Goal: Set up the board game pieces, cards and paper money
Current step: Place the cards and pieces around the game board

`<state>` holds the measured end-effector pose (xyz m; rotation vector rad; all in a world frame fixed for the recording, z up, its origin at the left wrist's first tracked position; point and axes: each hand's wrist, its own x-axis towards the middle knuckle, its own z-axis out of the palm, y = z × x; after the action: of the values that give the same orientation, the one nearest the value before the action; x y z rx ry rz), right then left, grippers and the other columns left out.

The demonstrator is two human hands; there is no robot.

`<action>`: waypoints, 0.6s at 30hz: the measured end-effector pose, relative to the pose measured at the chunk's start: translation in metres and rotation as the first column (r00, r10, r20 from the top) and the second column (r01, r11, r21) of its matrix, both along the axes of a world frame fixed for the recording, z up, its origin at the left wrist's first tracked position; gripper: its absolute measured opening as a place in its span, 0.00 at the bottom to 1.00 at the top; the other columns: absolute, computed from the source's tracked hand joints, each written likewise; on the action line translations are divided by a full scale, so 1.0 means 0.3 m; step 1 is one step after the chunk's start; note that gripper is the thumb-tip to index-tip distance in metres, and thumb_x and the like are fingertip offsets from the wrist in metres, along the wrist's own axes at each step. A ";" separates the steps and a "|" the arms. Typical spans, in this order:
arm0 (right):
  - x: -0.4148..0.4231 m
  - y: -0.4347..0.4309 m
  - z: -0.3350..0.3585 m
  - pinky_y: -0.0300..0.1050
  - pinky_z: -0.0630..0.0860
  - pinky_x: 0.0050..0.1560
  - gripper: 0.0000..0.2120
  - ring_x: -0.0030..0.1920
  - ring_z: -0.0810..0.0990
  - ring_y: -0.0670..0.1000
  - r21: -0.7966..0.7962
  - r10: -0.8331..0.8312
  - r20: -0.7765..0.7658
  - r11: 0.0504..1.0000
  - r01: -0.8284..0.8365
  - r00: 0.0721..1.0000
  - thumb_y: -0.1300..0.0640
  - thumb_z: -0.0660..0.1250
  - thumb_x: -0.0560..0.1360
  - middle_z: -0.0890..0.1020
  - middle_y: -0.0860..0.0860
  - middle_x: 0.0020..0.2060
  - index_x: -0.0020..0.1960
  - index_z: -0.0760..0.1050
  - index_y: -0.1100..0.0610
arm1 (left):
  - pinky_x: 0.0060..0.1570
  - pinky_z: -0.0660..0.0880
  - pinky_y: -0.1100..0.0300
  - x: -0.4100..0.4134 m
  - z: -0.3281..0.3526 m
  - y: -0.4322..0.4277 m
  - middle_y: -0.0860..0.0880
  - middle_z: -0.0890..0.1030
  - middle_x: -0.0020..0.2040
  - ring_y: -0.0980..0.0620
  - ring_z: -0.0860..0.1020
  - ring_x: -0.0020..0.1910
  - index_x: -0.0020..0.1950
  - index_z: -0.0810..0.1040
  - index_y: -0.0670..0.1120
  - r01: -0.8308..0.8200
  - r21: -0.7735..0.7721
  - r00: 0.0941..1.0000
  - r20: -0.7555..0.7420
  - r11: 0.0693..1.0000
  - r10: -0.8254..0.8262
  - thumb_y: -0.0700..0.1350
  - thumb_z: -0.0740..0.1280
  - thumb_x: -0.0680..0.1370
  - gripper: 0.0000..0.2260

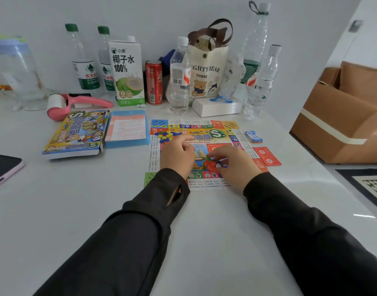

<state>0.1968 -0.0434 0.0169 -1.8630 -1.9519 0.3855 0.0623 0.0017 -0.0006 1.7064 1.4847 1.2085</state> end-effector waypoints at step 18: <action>0.015 -0.011 -0.019 0.36 0.66 0.54 0.18 0.55 0.73 0.50 0.064 -0.110 0.088 0.992 0.105 0.990 0.66 0.62 0.75 0.77 0.50 0.56 0.63 0.73 0.53 | 0.54 0.71 0.55 -0.001 -0.011 -0.076 0.50 0.77 0.57 0.51 0.70 0.59 0.63 0.74 0.49 0.292 0.055 0.728 -0.660 0.955 -0.185 0.52 0.61 0.78 0.15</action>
<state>0.2013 -0.0467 0.0113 -1.9693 -1.8887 0.2112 0.0621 -0.0212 -0.0039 2.5128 1.4812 0.6117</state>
